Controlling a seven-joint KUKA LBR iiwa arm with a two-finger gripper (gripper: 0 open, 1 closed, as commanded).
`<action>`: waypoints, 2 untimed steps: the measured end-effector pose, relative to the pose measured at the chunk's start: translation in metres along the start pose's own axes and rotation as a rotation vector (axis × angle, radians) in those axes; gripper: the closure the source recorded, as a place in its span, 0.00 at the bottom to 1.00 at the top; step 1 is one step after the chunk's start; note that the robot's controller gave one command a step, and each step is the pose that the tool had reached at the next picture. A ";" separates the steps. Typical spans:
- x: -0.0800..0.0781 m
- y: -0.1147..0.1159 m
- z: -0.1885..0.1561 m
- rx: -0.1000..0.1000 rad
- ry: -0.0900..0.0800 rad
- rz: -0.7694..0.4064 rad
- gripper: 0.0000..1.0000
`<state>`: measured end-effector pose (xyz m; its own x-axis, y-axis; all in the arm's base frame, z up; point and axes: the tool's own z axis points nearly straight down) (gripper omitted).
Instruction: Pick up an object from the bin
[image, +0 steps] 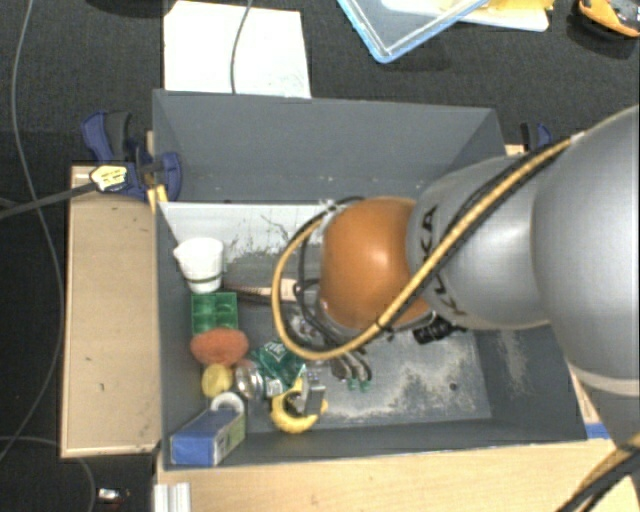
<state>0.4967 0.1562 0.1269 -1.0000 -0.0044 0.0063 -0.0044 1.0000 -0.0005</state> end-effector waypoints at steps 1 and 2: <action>-0.002 -0.001 -0.004 -0.001 -0.007 0.006 0.00; 0.011 -0.008 0.030 -0.002 -0.007 0.016 0.00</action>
Offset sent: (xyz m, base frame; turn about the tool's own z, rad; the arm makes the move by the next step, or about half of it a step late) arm -0.0126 -0.0085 -0.0320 0.0147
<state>0.4854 0.1485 0.0967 -0.9999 0.0112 -0.0005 0.0112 0.9999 0.0018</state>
